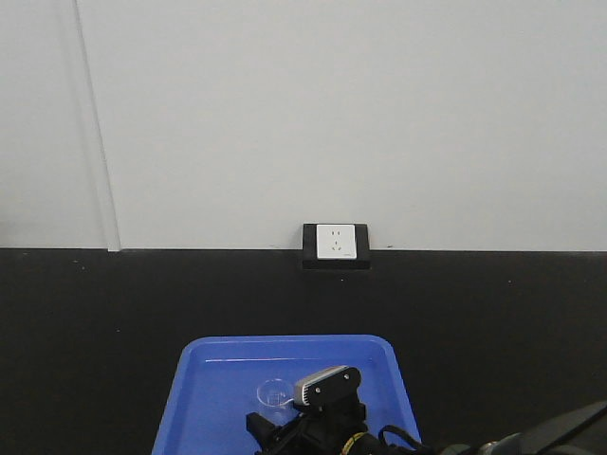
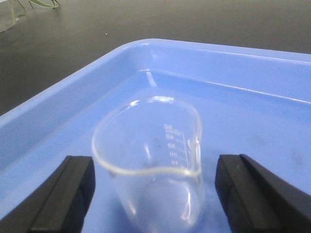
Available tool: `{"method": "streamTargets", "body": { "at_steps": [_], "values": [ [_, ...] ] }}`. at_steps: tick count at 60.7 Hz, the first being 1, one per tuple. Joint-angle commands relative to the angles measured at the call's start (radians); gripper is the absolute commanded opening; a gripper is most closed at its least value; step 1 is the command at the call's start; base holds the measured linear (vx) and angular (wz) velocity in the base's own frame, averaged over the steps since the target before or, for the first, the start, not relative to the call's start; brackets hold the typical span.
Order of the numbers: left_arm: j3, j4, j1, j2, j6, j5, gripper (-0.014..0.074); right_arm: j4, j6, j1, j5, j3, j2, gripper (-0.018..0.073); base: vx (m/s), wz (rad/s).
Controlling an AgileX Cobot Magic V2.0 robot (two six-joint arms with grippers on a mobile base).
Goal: Move beaker to silver tray on left bench
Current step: 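Close the right gripper on the beaker and lift it out of the tray, then raise the held beaker with the right gripper and back away from the bench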
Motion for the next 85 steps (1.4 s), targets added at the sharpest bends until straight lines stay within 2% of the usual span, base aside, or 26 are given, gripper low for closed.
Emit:
{"method": "streamTargets", "body": {
  "at_steps": [1, 6, 13, 21, 24, 31, 40, 41, 42, 45, 56, 85],
  "values": [
    [0.02, -0.003, -0.006, -0.007, -0.002, -0.075, 0.0001, -0.005, 0.01, -0.002, -0.071, -0.057, -0.039, 0.0567, 0.0, 0.0],
    [0.02, -0.003, -0.006, -0.007, -0.002, -0.075, 0.0001, -0.007, 0.034, -0.001, -0.068, -0.085, -0.029, 0.0544, 0.0, 0.0],
    [0.02, -0.003, -0.006, -0.007, -0.002, -0.075, 0.0001, -0.006, 0.063, -0.001, -0.062, -0.101, -0.025, 0.0424, 0.0, 0.0],
    [0.02, -0.003, -0.006, -0.007, -0.002, -0.075, 0.0001, -0.013, 0.07, -0.001, -0.059, -0.102, -0.026, 0.0128, 0.0, 0.0],
    [0.02, -0.003, -0.006, -0.007, -0.002, -0.075, 0.0001, -0.036, 0.083, -0.002, -0.053, -0.1, -0.034, -0.0015, 0.0, 0.0],
    [0.02, -0.003, -0.006, -0.007, -0.002, -0.075, 0.0001, -0.117, 0.157, -0.003, -0.017, -0.1, -0.069, -0.0016, 0.0, 0.0],
    [0.02, -0.003, -0.006, -0.007, -0.002, -0.075, 0.0001, -0.241, 0.239, -0.003, 0.142, -0.1, -0.178, -0.0014, 0.0, 0.0],
    [0.02, -0.003, -0.006, -0.007, -0.002, -0.075, 0.0001, -0.251, 0.247, -0.003, 0.177, -0.1, -0.2, -0.0014, 0.0, 0.0],
    [0.02, -0.003, -0.006, -0.007, -0.002, -0.075, 0.0001, -0.353, 0.337, -0.003, 0.537, -0.09, -0.44, -0.0014, 0.0, 0.0],
    [0.02, -0.003, -0.006, -0.007, -0.002, -0.075, 0.0001, -0.363, 0.336, -0.003, 0.599, -0.074, -0.505, -0.0014, 0.0, 0.0],
    [0.02, -0.003, -0.006, -0.007, -0.002, -0.075, 0.0001, -0.412, 0.332, -0.003, 0.715, 0.035, -0.739, -0.0012, 0.0, 0.0],
    [0.02, -0.003, -0.006, -0.007, -0.002, -0.075, 0.0001, -0.437, 0.332, -0.003, 0.901, 0.562, -1.525, -0.0011, 0.0, 0.0]
  ]
}}
